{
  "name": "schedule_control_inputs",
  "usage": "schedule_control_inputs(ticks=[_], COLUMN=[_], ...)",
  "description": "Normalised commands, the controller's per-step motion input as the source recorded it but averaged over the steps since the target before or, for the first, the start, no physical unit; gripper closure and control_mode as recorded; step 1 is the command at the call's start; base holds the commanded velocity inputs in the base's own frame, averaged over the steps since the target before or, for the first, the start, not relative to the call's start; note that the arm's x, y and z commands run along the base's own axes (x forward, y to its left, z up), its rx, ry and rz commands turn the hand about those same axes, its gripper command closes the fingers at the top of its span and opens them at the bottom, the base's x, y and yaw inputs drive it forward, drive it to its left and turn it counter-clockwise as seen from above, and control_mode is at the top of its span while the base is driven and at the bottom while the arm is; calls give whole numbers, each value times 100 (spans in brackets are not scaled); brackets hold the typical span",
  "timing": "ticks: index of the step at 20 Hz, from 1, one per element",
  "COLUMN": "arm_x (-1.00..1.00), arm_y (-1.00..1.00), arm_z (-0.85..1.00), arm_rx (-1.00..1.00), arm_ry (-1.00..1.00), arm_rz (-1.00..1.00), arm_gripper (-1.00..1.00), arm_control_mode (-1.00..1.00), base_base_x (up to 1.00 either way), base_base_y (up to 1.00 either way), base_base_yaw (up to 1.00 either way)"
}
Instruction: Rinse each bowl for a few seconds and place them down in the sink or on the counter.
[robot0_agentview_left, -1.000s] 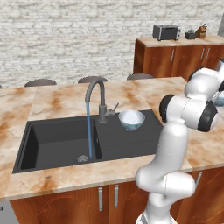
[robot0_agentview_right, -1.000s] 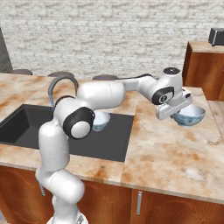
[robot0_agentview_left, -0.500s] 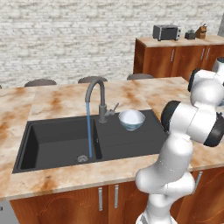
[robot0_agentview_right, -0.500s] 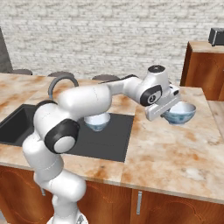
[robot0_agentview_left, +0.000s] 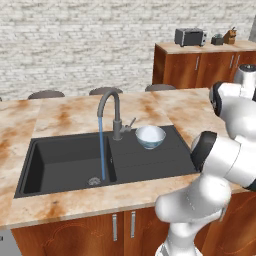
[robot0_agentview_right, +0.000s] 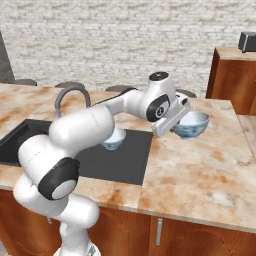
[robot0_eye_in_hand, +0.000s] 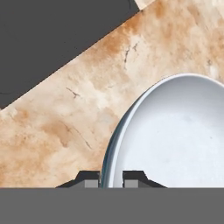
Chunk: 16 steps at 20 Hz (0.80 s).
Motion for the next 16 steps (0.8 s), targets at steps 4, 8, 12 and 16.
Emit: schedule_control_inputs(ticks=[4, 8, 12, 16], arm_x=[-5, -4, -6, -7], arm_y=[36, 36, 36, 37], arm_z=[15, 16, 13, 8], arm_rx=[-1, -1, 0, 0], arm_ry=[3, 4, 4, 4], arm_rz=[15, 15, 15, 15], arm_gripper=[100, 100, 100, 100], arm_control_mode=[-100, -100, -100, -100], base_base_x=[0, 0, 0, 0], base_base_y=[0, 0, 0, 0], base_base_yaw=[0, 0, 0, 0])
